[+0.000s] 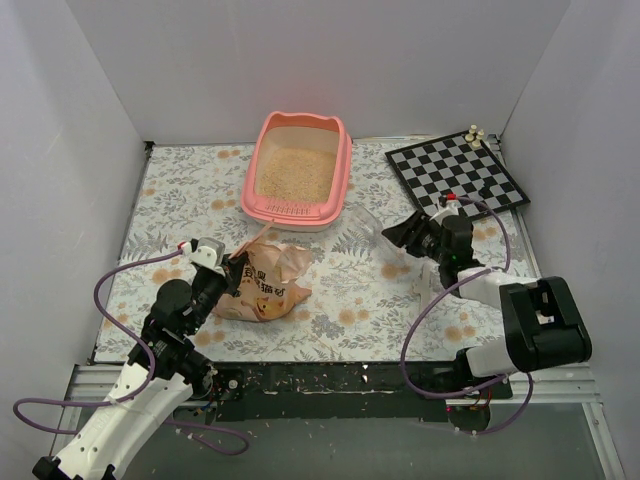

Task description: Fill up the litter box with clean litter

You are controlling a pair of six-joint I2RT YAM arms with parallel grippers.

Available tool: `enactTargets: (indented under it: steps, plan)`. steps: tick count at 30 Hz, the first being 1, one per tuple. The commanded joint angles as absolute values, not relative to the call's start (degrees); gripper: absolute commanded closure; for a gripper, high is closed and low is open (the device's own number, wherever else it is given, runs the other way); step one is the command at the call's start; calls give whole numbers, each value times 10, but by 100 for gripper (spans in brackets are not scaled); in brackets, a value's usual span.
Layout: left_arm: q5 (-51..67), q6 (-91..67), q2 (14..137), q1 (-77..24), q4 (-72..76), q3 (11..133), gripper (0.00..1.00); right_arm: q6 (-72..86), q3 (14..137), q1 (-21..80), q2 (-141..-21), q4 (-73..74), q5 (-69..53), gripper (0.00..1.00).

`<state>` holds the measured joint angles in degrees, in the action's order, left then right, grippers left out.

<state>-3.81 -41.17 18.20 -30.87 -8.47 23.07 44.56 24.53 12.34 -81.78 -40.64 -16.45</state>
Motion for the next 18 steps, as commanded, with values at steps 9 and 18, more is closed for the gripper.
enactTargets:
  steps: [9,18]
  plan:
    - [21,-426,195,-311,-40,247,100,178,357,122,-610,-143,-158,37]
    - [36,-468,197,-311,-58,286,100,77,330,168,-602,-259,-465,36]
